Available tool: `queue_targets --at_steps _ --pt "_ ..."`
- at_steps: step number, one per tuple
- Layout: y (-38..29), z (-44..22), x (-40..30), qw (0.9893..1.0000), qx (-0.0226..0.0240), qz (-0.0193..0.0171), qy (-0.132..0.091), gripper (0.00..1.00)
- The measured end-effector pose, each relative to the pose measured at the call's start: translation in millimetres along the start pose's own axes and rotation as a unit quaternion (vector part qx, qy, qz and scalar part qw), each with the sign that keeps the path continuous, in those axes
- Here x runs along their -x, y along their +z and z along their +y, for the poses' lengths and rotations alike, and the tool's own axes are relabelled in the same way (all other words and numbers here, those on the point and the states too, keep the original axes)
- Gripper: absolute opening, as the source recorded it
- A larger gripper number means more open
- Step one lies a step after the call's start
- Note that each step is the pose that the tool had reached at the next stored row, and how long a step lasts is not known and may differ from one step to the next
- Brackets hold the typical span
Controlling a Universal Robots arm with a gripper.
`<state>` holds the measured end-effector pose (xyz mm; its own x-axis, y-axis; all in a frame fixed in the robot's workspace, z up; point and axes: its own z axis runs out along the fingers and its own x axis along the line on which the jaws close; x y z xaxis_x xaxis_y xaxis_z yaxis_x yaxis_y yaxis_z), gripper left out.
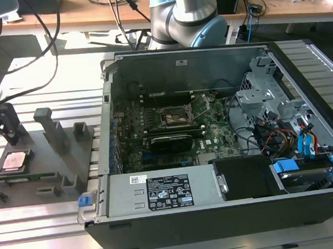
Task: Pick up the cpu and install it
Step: 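Pick up the cpu and move it towards the insertion slot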
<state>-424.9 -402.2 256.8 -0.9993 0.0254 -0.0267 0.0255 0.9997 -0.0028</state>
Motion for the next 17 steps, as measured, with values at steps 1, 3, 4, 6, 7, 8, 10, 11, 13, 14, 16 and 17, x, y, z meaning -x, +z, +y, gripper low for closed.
queue_targets --at_steps 1,3,4,6,7,8,10,11,13,14,16,17 --pt "0.6 0.0 0.0 1.0 0.0 0.0 0.0 0.66" --pt "1.9 -0.1 0.0 1.0 0.0 -0.0001 0.0 0.66" --pt "2.4 -0.1 -0.1 1.0 -0.0001 0.0 0.0 0.66" --pt "3.6 -0.2 -0.1 1.0 -0.0001 0.0 0.0 0.66" --pt "4.6 -0.2 -0.1 1.0 -0.0002 0.0 0.0 0.66" --pt "5.2 -0.2 -0.1 1.0 -0.0002 -0.0001 0.0 0.66" --pt "6.8 -0.2 -0.2 1.0 -0.0002 -0.0001 0.0 0.66" --pt "7.4 -0.2 -0.2 1.0 -0.0003 -0.0001 0.0 0.66" --pt "9.2 -0.2 -0.2 1.0 -0.0003 0.0 0.0 0.66" --pt "10.3 -0.2 -0.3 1.0 -0.0003 0.0 0.0 0.66" --pt "11.8 -0.3 -0.3 1.0 -0.0004 0.0 0.0 0.66" --pt "15.7 -0.3 -0.4 1.0 -0.0005 -0.0001 0.0 0.66"
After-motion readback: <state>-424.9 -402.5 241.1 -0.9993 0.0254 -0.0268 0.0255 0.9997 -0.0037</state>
